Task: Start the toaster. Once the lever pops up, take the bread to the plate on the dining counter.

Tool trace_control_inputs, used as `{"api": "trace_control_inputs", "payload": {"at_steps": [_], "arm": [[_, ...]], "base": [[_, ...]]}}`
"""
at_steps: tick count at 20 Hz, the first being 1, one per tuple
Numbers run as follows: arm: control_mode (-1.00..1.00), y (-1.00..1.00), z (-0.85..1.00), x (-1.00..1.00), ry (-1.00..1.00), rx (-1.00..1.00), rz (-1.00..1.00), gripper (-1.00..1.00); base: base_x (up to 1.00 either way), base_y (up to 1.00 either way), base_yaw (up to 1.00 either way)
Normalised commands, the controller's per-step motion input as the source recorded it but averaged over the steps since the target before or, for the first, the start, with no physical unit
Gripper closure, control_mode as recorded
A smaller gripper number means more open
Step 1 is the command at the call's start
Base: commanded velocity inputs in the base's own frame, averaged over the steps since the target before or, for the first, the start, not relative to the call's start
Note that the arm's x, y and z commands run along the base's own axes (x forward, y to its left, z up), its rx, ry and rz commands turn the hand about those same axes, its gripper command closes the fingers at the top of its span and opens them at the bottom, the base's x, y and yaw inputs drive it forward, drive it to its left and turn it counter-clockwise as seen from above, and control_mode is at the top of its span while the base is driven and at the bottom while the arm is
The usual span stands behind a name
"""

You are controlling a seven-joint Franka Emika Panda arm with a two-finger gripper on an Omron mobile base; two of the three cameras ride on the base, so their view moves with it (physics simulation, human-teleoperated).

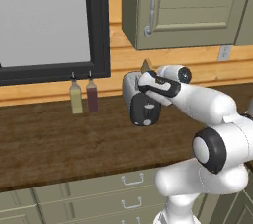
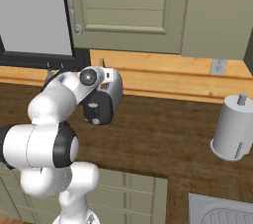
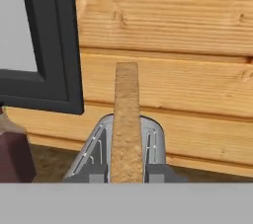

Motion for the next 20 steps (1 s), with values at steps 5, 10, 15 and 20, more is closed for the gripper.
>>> {"api": "trace_control_inputs", "payload": {"at_steps": [5, 10, 15, 20], "arm": [[-1.0, 0.02, 0.56, -0.67, 0.01, 0.0, -0.02, 1.0], [-1.0, 0.05, 0.99, -0.6, 0.12, 0.0, -0.01, 1.0], [-1.0, 0.2, 0.84, -0.88, 0.28, 0.0, 0.0, 1.0], [-1.0, 0.33, 0.37, -1.0, 0.21, -0.01, -0.03, 1.0]], "base": [[0.0, 0.0, 0.0], [0.0, 0.0, 0.0], [0.0, 0.0, 0.0], [0.0, 0.0, 0.0]]}}
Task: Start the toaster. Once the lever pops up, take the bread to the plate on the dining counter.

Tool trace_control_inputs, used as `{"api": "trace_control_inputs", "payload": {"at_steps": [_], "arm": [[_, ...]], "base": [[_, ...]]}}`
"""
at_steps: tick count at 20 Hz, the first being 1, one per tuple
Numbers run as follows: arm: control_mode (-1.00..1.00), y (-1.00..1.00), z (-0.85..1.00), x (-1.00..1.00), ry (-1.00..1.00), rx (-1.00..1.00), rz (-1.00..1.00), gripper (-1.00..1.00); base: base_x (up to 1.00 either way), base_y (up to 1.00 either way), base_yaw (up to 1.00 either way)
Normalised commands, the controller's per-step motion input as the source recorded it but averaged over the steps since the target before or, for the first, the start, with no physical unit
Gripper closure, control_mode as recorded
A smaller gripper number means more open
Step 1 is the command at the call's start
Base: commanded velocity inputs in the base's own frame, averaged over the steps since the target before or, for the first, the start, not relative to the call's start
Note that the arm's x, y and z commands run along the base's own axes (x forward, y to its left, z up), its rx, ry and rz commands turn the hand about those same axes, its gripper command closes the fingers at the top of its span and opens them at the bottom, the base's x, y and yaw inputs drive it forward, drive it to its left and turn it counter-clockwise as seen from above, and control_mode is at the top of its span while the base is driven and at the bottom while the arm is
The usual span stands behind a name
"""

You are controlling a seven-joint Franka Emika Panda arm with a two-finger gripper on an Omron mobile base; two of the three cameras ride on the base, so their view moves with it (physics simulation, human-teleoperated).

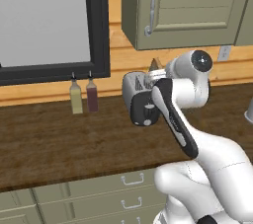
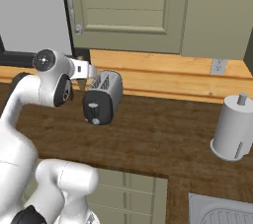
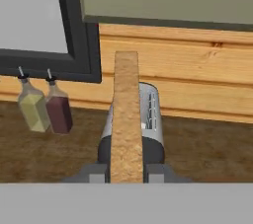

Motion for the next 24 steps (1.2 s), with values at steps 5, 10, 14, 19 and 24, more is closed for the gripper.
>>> {"api": "trace_control_inputs", "payload": {"at_steps": [5, 10, 14, 19, 24], "arm": [[-1.0, 0.56, 0.01, -1.0, 0.03, -0.2, -0.08, 1.0], [-1.0, 0.52, -0.22, -1.0, -0.01, -0.31, -0.05, 1.0], [-1.0, 0.29, -0.02, -0.7, 0.15, -0.19, -0.01, 1.0], [-1.0, 0.03, -0.07, -0.15, 0.04, -0.03, 0.0, 1.0], [-1.0, 0.0, 0.0, 0.0, 0.0, 0.0, 0.0, 1.0]], "base": [[0.0, 0.0, 0.0], [0.0, 0.0, 0.0], [0.0, 0.0, 0.0], [0.0, 0.0, 0.0], [0.0, 0.0, 0.0]]}}
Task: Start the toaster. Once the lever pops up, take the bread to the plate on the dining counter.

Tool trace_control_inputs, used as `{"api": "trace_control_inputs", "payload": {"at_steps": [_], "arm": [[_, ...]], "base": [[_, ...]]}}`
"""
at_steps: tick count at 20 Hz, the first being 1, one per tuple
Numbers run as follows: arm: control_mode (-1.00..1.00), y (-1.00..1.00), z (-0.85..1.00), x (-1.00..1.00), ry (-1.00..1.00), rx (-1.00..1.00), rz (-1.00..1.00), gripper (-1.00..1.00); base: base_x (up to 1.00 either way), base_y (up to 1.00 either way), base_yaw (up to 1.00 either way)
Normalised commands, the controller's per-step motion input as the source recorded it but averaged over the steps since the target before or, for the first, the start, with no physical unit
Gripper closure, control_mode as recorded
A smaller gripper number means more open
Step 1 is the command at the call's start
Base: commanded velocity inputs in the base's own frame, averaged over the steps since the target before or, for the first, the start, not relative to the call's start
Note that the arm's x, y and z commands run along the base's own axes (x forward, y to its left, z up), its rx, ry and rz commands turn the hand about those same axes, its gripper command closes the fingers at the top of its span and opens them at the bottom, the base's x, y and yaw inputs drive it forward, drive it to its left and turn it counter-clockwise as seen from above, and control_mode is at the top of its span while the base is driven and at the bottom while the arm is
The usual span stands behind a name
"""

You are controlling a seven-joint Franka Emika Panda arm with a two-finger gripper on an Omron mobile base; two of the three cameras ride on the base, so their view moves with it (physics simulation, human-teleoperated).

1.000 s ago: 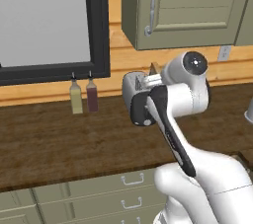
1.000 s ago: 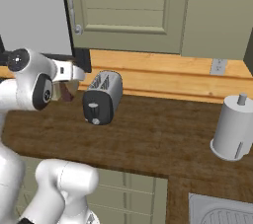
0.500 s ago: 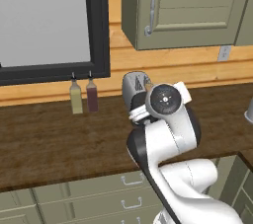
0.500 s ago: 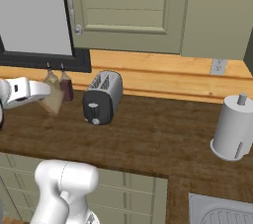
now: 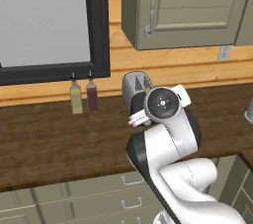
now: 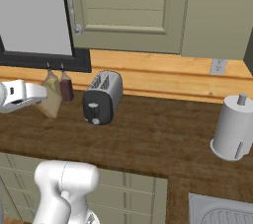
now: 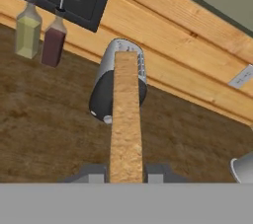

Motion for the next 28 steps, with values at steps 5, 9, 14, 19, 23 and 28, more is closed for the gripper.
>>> {"api": "trace_control_inputs", "payload": {"at_steps": [5, 9, 14, 19, 23, 28], "arm": [[-1.0, 0.0, 0.0, -0.06, 0.0, 0.0, 0.0, 1.0], [1.0, 0.0, 0.0, -0.14, 0.0, 0.0, 0.0, 1.0], [1.0, 0.0, 0.0, 0.0, 0.0, 0.0, 0.0, 1.0], [1.0, 0.0, 0.0, 0.0, 0.0, 0.0, 0.0, 1.0], [1.0, 0.0, 0.0, 0.0, 0.0, 0.0, 0.0, 1.0], [1.0, 0.0, 0.0, 0.0, 0.0, 0.0, 0.0, 1.0]], "base": [[0.0, 0.0, 0.0], [-0.71, 0.05, 0.06], [-0.45, 0.55, 0.28], [-0.31, 0.39, 0.92], [-0.37, 0.08, 1.0], [-0.33, 0.0, 1.0]]}}
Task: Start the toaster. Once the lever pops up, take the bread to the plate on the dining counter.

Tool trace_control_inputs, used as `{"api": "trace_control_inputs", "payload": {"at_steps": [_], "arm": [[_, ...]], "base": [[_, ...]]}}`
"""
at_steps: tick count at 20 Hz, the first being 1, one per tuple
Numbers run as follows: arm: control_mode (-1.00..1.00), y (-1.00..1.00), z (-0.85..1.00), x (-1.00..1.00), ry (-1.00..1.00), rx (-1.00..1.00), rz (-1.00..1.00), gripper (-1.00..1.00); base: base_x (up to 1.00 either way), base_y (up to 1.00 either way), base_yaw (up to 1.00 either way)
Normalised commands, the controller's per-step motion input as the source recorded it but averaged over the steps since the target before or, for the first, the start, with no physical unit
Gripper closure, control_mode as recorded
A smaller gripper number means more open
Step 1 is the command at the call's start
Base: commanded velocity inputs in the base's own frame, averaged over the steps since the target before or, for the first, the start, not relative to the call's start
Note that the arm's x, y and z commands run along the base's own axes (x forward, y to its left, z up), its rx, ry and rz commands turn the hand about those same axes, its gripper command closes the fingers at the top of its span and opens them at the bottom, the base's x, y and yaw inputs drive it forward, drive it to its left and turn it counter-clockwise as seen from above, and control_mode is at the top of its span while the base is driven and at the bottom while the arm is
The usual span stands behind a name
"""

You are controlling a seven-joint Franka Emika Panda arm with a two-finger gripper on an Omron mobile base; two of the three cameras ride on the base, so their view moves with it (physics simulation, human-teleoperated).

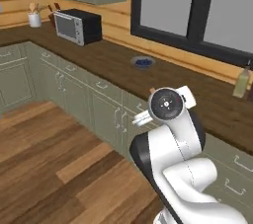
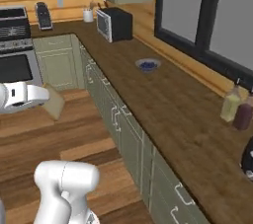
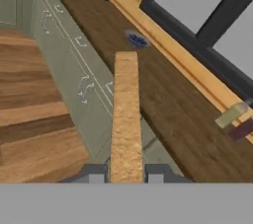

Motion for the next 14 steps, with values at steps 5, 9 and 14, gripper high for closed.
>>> {"api": "trace_control_inputs", "payload": {"at_steps": [5, 9, 14], "arm": [[1.0, 0.0, 0.0, 0.0, 0.0, 0.0, 0.0, 1.0], [1.0, 0.0, 0.0, 0.0, 0.0, 0.0, 0.0, 1.0], [1.0, 0.0, 0.0, 0.0, 0.0, 0.0, 0.0, 1.0]], "base": [[-0.27, 0.02, 1.0], [-0.2, 0.09, 1.0], [-0.08, 0.12, 0.94]]}}
